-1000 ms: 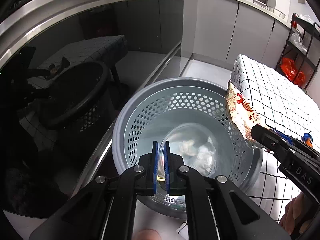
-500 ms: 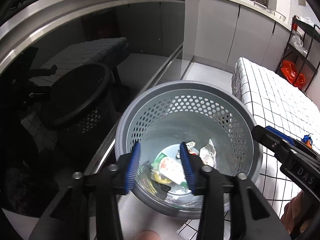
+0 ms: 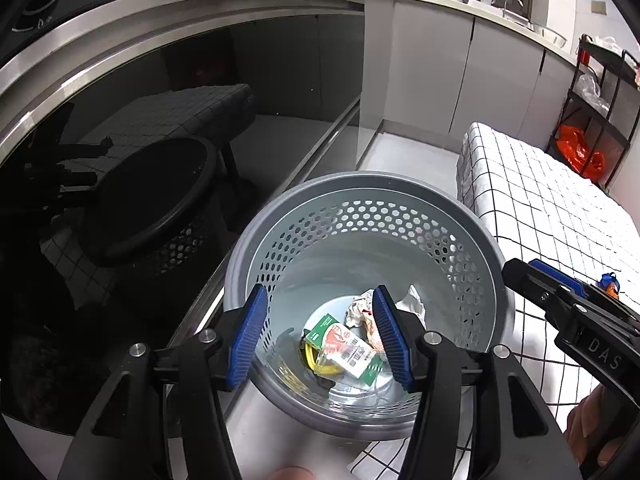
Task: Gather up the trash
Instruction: 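Move both tools back over the table toward the blue-and-orange toy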
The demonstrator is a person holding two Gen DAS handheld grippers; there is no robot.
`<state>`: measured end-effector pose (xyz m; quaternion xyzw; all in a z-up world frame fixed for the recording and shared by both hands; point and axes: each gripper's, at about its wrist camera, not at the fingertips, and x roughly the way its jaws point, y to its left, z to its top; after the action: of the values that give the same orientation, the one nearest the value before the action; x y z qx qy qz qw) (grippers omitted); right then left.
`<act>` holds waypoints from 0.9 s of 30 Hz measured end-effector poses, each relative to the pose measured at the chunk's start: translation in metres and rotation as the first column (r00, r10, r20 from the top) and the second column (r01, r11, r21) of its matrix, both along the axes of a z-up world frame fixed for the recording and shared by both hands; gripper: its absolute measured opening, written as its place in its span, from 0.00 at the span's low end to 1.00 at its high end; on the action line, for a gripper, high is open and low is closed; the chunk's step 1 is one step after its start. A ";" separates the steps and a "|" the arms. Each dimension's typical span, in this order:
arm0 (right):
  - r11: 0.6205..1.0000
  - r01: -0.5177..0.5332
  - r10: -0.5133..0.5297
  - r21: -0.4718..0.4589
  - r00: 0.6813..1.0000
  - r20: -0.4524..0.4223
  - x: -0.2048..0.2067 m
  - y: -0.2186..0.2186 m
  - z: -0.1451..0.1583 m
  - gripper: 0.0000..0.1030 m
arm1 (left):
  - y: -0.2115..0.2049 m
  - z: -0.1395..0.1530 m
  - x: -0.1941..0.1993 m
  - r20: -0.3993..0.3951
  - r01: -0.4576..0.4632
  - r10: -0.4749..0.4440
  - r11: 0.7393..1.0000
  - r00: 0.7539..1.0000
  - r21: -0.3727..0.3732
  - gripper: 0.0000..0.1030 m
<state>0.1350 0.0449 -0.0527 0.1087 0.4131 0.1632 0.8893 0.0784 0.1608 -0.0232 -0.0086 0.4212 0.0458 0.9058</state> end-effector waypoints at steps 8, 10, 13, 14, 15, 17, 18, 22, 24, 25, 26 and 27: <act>0.998 0.051 -0.051 -0.022 0.999 0.017 -0.010 -0.022 0.004 0.40 | -0.025 0.006 -0.006 0.035 0.047 -0.048 0.999 0.998 0.013 0.59; 0.997 0.070 -0.070 -0.028 0.997 0.020 -0.013 -0.030 0.006 0.40 | -0.032 0.006 -0.006 0.036 0.062 -0.063 0.998 0.997 0.012 0.59; 0.994 0.102 -0.102 -0.038 0.995 0.025 -0.019 -0.046 0.007 0.40 | -0.044 0.006 -0.008 0.041 0.089 -0.089 0.996 0.995 0.004 0.60; 0.993 0.114 -0.113 -0.042 0.993 0.027 -0.022 -0.052 0.008 0.40 | -0.048 0.006 -0.008 0.044 0.097 -0.097 0.995 0.994 0.002 0.62; 0.991 0.125 -0.124 -0.047 0.992 0.029 -0.024 -0.058 0.008 0.40 | -0.054 0.007 -0.009 0.048 0.108 -0.108 0.994 0.993 -0.002 0.63; 0.987 0.149 -0.147 -0.056 0.989 0.033 -0.028 -0.072 0.010 0.40 | -0.062 0.008 -0.009 0.053 0.125 -0.125 0.992 0.991 -0.010 0.64; 0.985 0.160 -0.158 -0.061 0.987 0.034 -0.031 -0.079 0.010 0.40 | -0.066 0.008 -0.010 0.054 0.134 -0.133 0.991 0.990 -0.014 0.65; 0.971 0.221 -0.218 -0.087 0.975 0.041 -0.043 -0.113 0.010 0.41 | -0.089 0.007 -0.012 0.057 0.175 -0.172 0.984 0.983 -0.033 0.67; 0.963 0.250 -0.248 -0.098 0.968 0.040 -0.049 -0.131 0.010 0.42 | -0.101 0.006 -0.013 0.060 0.198 -0.195 0.979 0.979 -0.043 0.70; 0.958 0.266 -0.263 -0.104 0.964 0.039 -0.052 -0.140 0.009 0.42 | -0.106 0.005 -0.013 0.060 0.207 -0.204 0.977 0.977 -0.046 0.70; 0.953 0.284 -0.281 -0.110 0.959 0.039 -0.055 -0.151 0.008 0.42 | -0.112 0.005 -0.014 0.061 0.217 -0.214 0.975 0.975 -0.048 0.71; 0.946 0.301 -0.298 -0.117 0.954 0.038 -0.059 -0.162 0.007 0.42 | -0.117 0.005 -0.015 0.062 0.226 -0.223 0.973 0.973 -0.050 0.72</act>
<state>0.0759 -0.1170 -0.0457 0.1140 0.3922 0.0018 0.9128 0.0636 0.0435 -0.0180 0.0122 0.3952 -0.0691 0.9159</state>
